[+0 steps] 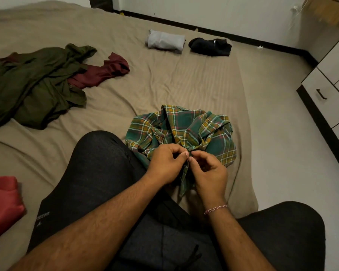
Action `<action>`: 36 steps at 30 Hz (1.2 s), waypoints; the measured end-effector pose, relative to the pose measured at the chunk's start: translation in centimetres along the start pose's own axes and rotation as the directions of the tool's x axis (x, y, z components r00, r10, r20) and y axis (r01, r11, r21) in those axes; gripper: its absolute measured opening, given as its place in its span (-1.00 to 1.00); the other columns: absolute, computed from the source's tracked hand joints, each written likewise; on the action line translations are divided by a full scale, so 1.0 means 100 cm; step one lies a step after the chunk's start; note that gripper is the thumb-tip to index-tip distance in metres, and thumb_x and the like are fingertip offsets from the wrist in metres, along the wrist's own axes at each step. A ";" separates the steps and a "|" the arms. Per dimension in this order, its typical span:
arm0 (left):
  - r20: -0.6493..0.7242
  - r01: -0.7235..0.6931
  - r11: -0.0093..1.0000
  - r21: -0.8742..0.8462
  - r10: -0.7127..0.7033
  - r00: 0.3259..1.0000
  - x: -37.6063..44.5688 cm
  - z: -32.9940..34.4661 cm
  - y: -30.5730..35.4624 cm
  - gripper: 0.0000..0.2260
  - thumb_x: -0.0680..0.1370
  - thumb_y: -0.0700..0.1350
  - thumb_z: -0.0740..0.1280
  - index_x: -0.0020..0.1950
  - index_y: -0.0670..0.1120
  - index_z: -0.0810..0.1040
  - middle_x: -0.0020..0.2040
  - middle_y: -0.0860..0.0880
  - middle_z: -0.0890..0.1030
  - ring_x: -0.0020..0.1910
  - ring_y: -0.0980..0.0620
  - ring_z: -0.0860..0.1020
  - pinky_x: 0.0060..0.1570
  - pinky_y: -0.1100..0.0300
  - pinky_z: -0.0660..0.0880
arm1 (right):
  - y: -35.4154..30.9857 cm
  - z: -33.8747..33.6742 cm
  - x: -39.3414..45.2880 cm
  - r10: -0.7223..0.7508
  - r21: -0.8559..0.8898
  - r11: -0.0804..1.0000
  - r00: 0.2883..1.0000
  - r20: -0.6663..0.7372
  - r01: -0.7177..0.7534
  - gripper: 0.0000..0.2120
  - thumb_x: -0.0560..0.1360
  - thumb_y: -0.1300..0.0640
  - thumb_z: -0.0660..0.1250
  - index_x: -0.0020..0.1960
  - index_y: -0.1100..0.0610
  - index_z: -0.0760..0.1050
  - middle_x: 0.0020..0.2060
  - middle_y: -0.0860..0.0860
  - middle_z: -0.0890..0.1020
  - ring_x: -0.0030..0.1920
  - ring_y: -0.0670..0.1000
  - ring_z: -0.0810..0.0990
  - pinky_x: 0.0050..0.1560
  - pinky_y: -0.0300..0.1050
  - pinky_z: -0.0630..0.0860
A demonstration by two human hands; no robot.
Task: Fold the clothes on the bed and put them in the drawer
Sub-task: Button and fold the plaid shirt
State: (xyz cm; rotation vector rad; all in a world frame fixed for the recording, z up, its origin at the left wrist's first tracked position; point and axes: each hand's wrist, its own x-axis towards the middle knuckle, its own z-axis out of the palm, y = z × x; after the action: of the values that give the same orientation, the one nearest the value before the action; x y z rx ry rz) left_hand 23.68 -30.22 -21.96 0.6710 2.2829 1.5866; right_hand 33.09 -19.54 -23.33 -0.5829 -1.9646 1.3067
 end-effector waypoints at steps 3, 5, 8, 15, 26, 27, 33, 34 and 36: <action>0.014 -0.011 1.000 0.014 0.011 1.000 0.000 0.000 0.000 -0.86 0.61 -0.13 0.43 -0.14 -0.02 0.70 -0.20 0.10 0.69 -0.15 0.18 0.65 -0.10 0.19 0.59 | 0.002 -0.001 0.000 0.131 0.158 0.979 0.991 0.014 -0.131 -0.87 0.50 0.33 0.51 -0.02 0.14 0.71 -0.12 -0.03 0.75 -0.05 -0.03 0.72 -0.01 -0.15 0.64; 0.020 -0.037 0.999 0.040 0.036 0.999 0.000 0.000 0.001 -0.86 0.61 -0.13 0.42 -0.14 0.00 0.69 -0.20 0.11 0.68 -0.17 0.20 0.63 -0.13 0.24 0.56 | 0.001 -0.003 0.002 0.192 0.227 0.953 0.980 0.055 -0.200 -0.90 0.52 0.34 0.48 -0.04 0.17 0.69 -0.12 0.01 0.74 -0.07 0.01 0.72 -0.03 -0.04 0.67; 0.046 -0.086 0.994 0.067 0.083 0.996 0.000 0.000 0.004 -0.87 0.62 -0.12 0.41 -0.13 -0.02 0.68 -0.19 0.09 0.67 -0.17 0.17 0.61 -0.14 0.25 0.54 | -0.004 -0.010 0.007 0.361 0.408 0.808 0.904 0.229 -0.426 -0.88 0.57 0.35 0.39 -0.06 0.18 0.64 -0.20 0.02 0.69 -0.17 -0.02 0.66 -0.15 -0.11 0.66; 0.079 -0.049 0.998 -0.051 0.053 0.995 0.004 0.000 0.004 -0.84 0.59 -0.16 0.45 -0.18 0.01 0.65 -0.26 0.10 0.65 -0.26 0.22 0.58 -0.19 0.30 0.51 | -0.008 -0.013 0.009 0.313 0.344 0.865 0.929 0.198 -0.365 -0.91 0.61 0.33 0.36 -0.03 0.17 0.56 -0.32 0.02 0.63 -0.29 -0.05 0.63 -0.28 -0.13 0.66; 0.076 -0.263 0.965 -0.002 0.262 0.962 -0.001 0.003 0.005 -0.76 0.54 -0.21 0.50 0.17 0.03 0.70 -0.03 0.04 0.61 -0.02 0.14 0.61 0.05 0.33 0.51 | -0.008 -0.017 0.014 0.212 0.348 0.897 0.957 0.199 -0.272 -0.54 0.55 0.52 0.32 0.25 0.03 0.55 0.02 -0.08 0.75 0.08 -0.10 0.71 0.05 -0.25 0.62; 0.047 -0.300 0.952 0.054 0.298 0.953 -0.002 0.004 0.004 -0.74 0.52 -0.18 0.53 0.18 0.04 0.68 -0.03 0.05 0.57 -0.03 0.15 0.58 0.02 0.36 0.49 | -0.007 -0.019 0.015 0.241 0.404 0.861 0.947 0.211 -0.310 -0.55 0.55 0.52 0.29 0.25 0.06 0.56 0.04 -0.01 0.75 0.11 -0.03 0.71 0.07 -0.18 0.64; -0.131 -0.263 0.958 0.113 0.276 0.952 -0.001 0.005 0.004 -0.90 0.51 -0.12 0.54 -0.01 -0.01 0.67 -0.10 0.12 0.63 -0.11 0.18 0.59 -0.09 0.33 0.52 | -0.006 -0.018 0.013 0.313 0.472 0.783 0.912 0.263 -0.405 -0.49 0.50 0.49 0.39 0.38 0.14 0.52 0.10 0.08 0.68 0.13 -0.01 0.67 0.24 -0.05 0.61; -0.150 -0.241 0.967 0.087 0.252 0.956 0.000 0.004 0.004 -0.92 0.53 -0.13 0.52 -0.04 -0.01 0.66 -0.11 0.12 0.63 -0.11 0.18 0.59 -0.09 0.33 0.51 | -0.007 -0.017 0.013 0.316 0.469 0.784 0.912 0.263 -0.407 -0.50 0.50 0.50 0.39 0.37 0.16 0.53 0.04 0.06 0.68 0.04 -0.04 0.68 0.19 -0.11 0.63; -0.168 -0.207 0.978 0.014 0.207 0.964 0.000 0.003 0.004 -0.93 0.56 -0.14 0.48 -0.05 0.01 0.64 -0.12 0.13 0.63 -0.11 0.17 0.59 -0.08 0.28 0.52 | -0.006 -0.016 0.012 0.319 0.442 0.807 0.919 0.233 -0.392 -0.59 0.50 0.49 0.40 0.28 0.18 0.57 -0.08 0.04 0.67 -0.08 -0.08 0.66 0.07 -0.20 0.64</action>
State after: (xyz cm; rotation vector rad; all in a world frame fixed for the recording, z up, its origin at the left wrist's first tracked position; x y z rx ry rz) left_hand 23.94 -29.87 -21.65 0.8280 2.3944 1.8048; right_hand 33.55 -17.98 -21.99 -0.6357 -1.5830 2.0505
